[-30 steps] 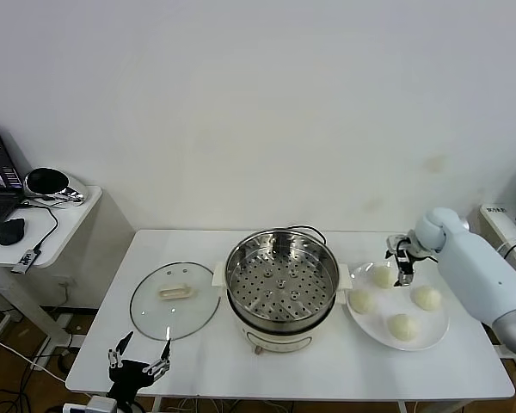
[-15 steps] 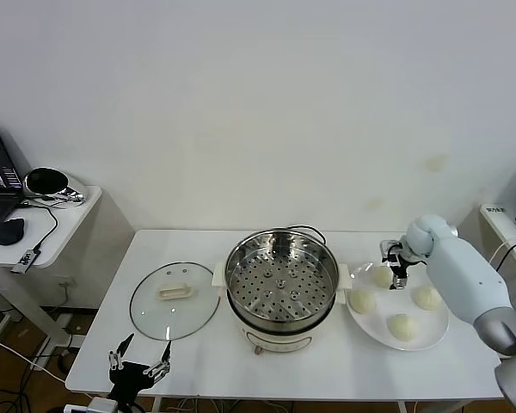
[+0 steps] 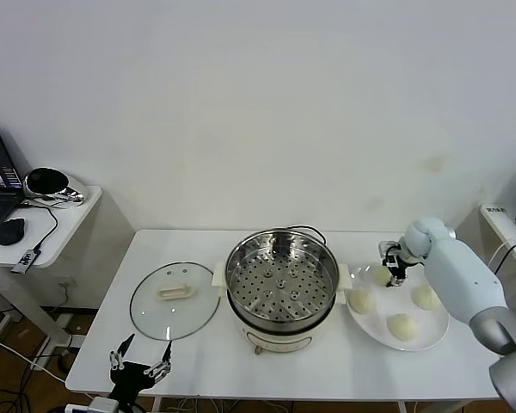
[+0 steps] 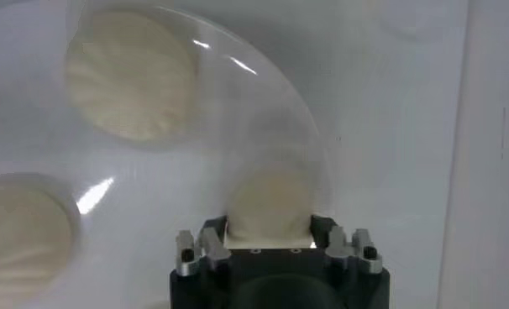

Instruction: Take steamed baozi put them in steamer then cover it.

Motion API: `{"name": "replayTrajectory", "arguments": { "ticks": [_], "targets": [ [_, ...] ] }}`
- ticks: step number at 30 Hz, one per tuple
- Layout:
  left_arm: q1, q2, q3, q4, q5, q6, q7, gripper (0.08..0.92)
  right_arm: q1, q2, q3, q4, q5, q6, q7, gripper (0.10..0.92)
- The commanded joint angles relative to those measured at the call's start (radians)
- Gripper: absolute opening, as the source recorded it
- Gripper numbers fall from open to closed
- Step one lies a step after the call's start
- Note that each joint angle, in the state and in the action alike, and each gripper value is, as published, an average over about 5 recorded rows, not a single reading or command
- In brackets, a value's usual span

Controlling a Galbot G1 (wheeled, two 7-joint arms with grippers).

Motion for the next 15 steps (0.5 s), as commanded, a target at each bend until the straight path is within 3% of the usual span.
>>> {"name": "replayTrajectory", "arguments": {
  "ticks": [1,8,15],
  "targets": [
    [0.000,0.000,0.000,0.001,0.001,0.001,0.001,0.823,-0.001,-0.001,0.003,0.002,0.009,0.002,0.004,0.586],
    [-0.010,0.005,0.004,0.005,0.000,0.002,0.001,0.823,0.075,-0.103,-0.086,0.155,0.158,-0.038,-0.039,0.585],
    [-0.022,0.005,0.013,0.006,-0.001,0.002,-0.002,0.823,0.377,-0.166,-0.382,0.324,0.440,-0.094,-0.087,0.585]
  ]
}}
